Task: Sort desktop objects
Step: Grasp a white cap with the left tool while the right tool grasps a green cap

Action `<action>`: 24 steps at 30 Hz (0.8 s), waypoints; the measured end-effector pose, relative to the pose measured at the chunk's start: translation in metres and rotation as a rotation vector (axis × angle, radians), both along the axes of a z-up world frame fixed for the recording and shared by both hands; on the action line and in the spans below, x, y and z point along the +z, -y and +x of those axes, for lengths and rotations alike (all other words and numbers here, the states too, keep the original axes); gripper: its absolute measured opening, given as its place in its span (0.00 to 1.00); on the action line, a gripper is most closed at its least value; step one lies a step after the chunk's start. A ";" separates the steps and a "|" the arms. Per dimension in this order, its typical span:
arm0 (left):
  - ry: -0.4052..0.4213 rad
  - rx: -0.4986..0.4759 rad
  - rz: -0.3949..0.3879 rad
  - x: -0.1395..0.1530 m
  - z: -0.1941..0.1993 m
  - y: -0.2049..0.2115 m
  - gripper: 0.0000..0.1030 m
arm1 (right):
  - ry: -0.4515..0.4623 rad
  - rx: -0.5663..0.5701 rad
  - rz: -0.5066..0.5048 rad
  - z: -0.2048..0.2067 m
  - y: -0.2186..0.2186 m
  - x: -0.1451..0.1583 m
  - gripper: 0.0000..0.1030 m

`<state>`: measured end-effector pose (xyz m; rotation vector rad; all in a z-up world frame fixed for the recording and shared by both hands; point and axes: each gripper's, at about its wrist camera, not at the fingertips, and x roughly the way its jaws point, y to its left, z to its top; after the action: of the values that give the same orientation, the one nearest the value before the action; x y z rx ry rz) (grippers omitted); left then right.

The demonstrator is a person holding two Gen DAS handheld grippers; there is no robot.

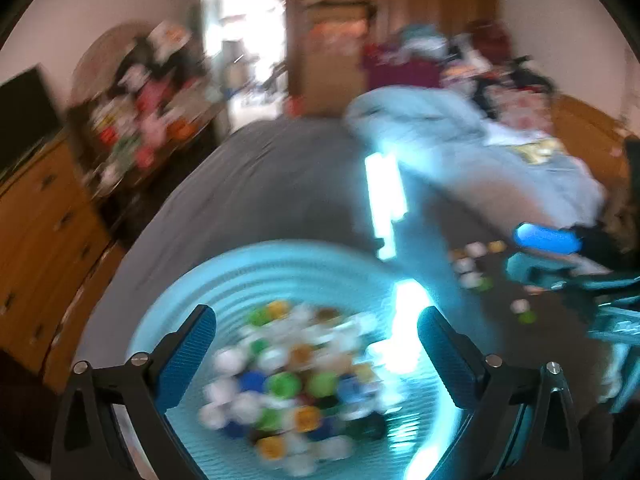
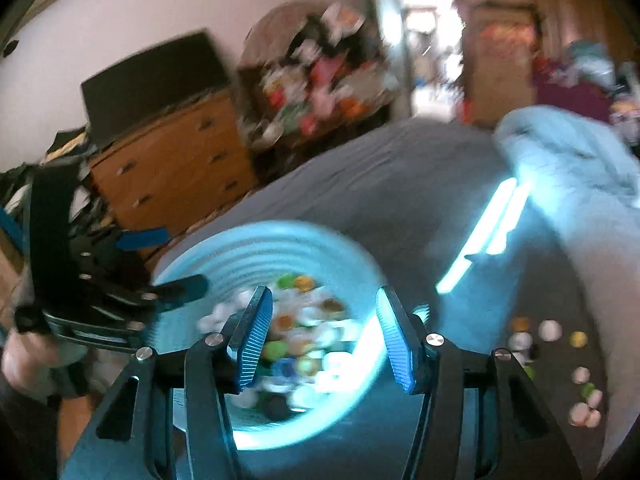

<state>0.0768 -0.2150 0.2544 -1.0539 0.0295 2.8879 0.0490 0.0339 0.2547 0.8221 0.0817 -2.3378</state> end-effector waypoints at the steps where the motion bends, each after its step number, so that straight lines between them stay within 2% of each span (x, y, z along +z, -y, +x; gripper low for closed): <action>1: -0.023 -0.036 0.002 0.004 0.005 -0.016 1.00 | -0.017 -0.046 -0.009 0.010 -0.022 -0.007 0.54; 2: -0.044 -0.078 0.005 0.008 0.010 -0.036 1.00 | -0.026 -0.099 -0.007 0.019 -0.045 -0.019 0.61; 3: -0.059 -0.132 0.011 0.009 0.013 -0.060 1.00 | -0.026 -0.141 0.005 0.026 -0.062 -0.029 0.63; 5: -0.062 -0.210 0.016 0.005 0.012 -0.098 1.00 | 0.019 -0.230 0.054 0.037 -0.101 -0.062 0.63; 6: -0.057 -0.253 0.012 -0.002 0.009 -0.121 1.00 | 0.069 -0.276 0.077 0.042 -0.125 -0.085 0.62; 9: 0.012 -0.338 -0.017 -0.037 -0.006 -0.175 1.00 | 0.184 -0.376 0.102 0.052 -0.177 -0.129 0.62; 12: 0.119 -0.387 0.028 -0.084 -0.024 -0.211 1.00 | 0.238 -0.451 0.122 0.060 -0.220 -0.157 0.62; 14: 0.166 -0.382 0.059 -0.109 -0.034 -0.224 1.00 | 0.256 -0.465 0.110 0.058 -0.241 -0.169 0.61; 16: 0.206 -0.372 0.099 -0.134 -0.040 -0.232 1.00 | 0.264 -0.467 0.098 0.049 -0.252 -0.177 0.59; 18: 0.223 -0.377 0.101 -0.152 -0.048 -0.243 1.00 | 0.258 -0.459 0.091 0.036 -0.256 -0.180 0.53; 21: 0.223 -0.375 0.065 -0.167 -0.051 -0.253 1.00 | 0.245 -0.432 0.090 0.008 -0.250 -0.184 0.51; 24: 0.219 -0.357 0.070 -0.174 -0.063 -0.255 1.00 | 0.239 -0.410 0.103 -0.012 -0.243 -0.196 0.48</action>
<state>0.0142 0.0403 0.0802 -1.2052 0.0936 2.4295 0.0374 0.2767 0.0583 1.2635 -0.0767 -2.6052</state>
